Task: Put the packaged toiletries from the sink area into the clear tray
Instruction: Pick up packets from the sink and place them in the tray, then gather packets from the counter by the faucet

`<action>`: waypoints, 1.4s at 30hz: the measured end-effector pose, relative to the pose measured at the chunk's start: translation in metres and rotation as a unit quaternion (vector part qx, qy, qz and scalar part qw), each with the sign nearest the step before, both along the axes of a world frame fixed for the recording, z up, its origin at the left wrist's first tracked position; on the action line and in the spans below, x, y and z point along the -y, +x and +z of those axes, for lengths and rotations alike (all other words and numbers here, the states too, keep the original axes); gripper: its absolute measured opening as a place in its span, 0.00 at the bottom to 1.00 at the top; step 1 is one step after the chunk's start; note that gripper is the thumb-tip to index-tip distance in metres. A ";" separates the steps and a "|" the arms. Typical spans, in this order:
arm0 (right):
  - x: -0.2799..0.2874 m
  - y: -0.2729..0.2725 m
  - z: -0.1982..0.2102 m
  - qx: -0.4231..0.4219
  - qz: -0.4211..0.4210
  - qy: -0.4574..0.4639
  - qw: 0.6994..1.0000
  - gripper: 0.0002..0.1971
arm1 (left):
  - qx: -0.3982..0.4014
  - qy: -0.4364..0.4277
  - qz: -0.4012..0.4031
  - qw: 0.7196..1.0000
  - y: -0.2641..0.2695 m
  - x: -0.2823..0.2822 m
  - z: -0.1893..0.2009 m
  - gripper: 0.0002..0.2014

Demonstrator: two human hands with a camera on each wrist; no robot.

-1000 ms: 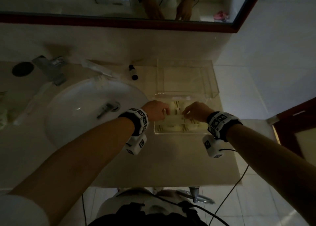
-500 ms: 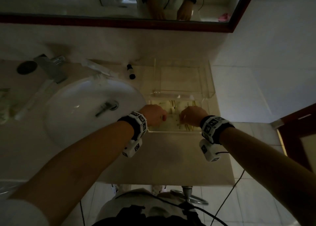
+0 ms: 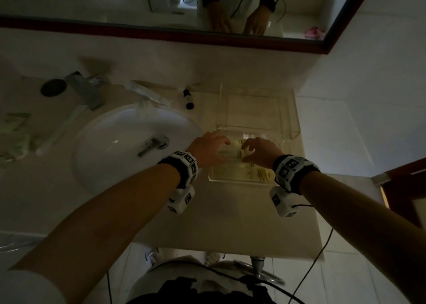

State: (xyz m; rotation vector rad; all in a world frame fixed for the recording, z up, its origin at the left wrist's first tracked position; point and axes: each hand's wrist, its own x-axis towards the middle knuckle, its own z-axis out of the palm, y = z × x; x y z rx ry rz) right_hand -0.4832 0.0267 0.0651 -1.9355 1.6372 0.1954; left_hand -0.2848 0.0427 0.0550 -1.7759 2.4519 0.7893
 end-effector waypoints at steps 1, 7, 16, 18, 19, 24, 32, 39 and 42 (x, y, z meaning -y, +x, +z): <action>0.002 0.005 0.002 0.006 -0.001 -0.005 1.000 0.22 | -0.017 0.000 0.015 1.000 0.005 0.001 0.001 0.27; 0.010 0.046 0.015 0.030 -0.001 -0.036 0.999 0.32 | -0.040 -0.016 0.070 0.997 0.046 0.008 0.013 0.29; 0.017 0.105 0.031 0.036 0.022 -0.071 0.997 0.39 | -0.047 -0.033 0.122 0.991 0.114 0.009 0.020 0.29; 0.018 0.120 0.033 0.037 0.025 -0.070 0.997 0.39 | -0.048 -0.040 0.132 0.989 0.131 0.007 0.023 0.30; 0.018 0.127 0.035 0.038 0.028 -0.069 0.997 0.39 | -0.050 -0.042 0.136 0.989 0.139 0.005 0.024 0.30; 0.017 0.166 0.036 0.046 0.045 -0.061 0.996 0.40 | -0.063 -0.045 0.173 0.982 0.179 -0.005 0.027 0.30; 0.010 0.238 0.032 0.073 0.097 -0.037 0.992 0.39 | -0.105 -0.064 0.251 0.960 0.252 -0.035 0.023 0.28; 0.001 0.313 0.027 0.096 0.136 -0.008 0.986 0.39 | -0.101 -0.064 0.333 0.935 0.320 -0.067 0.017 0.26; -0.005 0.347 0.022 0.110 0.148 0.000 0.983 0.39 | -0.115 -0.065 0.361 0.923 0.348 -0.081 0.013 0.27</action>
